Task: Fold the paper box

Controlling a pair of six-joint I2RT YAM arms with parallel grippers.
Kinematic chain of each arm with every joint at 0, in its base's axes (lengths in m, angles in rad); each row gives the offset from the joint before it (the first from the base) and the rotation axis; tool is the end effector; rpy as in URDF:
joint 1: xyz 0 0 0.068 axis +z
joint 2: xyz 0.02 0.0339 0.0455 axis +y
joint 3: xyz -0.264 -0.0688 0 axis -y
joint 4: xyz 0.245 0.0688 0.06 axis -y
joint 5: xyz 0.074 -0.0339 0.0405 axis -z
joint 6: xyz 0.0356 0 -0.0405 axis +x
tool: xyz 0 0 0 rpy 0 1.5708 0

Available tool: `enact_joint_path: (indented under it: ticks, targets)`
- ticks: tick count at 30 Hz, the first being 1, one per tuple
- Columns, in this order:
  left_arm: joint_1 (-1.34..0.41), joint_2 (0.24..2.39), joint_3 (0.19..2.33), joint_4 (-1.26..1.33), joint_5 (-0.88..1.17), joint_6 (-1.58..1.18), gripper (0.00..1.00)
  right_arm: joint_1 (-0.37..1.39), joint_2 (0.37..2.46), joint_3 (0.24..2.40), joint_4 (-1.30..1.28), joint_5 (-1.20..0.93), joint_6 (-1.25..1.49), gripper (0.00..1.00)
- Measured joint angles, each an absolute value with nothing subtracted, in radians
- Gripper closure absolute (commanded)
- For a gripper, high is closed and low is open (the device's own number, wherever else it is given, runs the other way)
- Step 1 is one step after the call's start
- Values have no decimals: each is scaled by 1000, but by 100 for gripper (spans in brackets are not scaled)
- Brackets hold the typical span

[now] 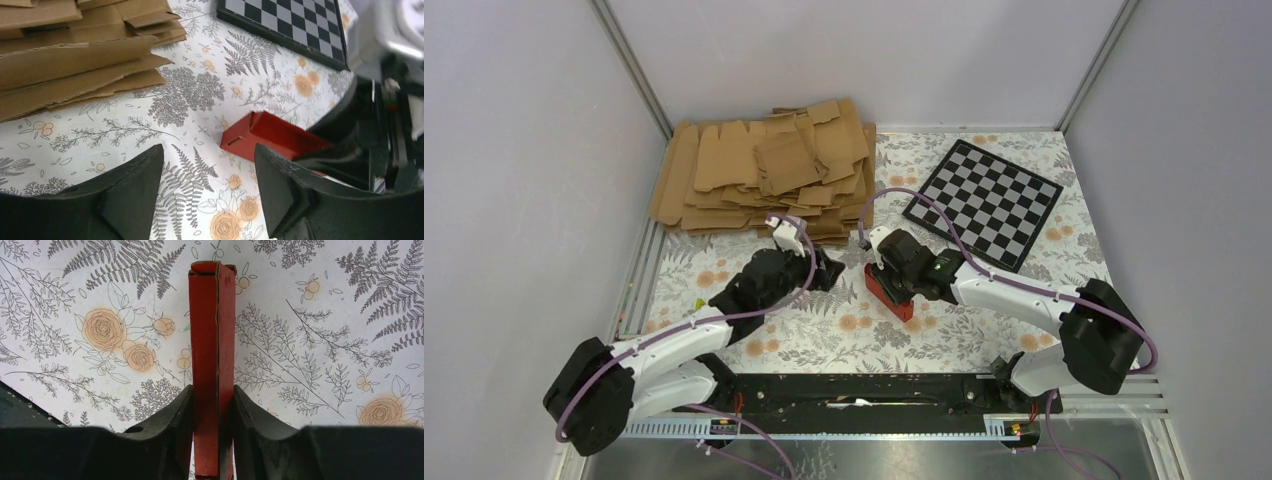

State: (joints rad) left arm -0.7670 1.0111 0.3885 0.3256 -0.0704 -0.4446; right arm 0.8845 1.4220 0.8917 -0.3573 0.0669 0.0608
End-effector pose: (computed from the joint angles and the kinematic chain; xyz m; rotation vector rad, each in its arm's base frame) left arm 0.1591 -0.1499 0.2110 0.2614 1.9221 -0.7607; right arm 0.1867 0.2241 0.2175 -0.9674 2.2884 0.3281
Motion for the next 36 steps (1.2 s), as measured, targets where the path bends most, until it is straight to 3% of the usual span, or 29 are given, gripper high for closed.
enact_joint_path:
  ticks: [4, 12, 27, 32, 36]
  targets:
    - [-674, 1097, 448, 305, 23, -522, 28, 884, 1418, 883, -345, 66, 65, 68]
    - [-649, 1321, 622, 300, 181, -625, 21, 884, 1417, 879, -338, 61, 76, 68]
    - [-641, 1483, 673, 332, 267, -713, 54, 884, 1418, 879, -335, 59, 76, 68]
    - [-641, 1494, 653, 364, 268, -718, 73, 884, 1419, 879, -332, 59, 76, 64]
    - [-641, 1494, 617, 366, 266, -717, 81, 884, 1421, 879, -330, 59, 76, 62]
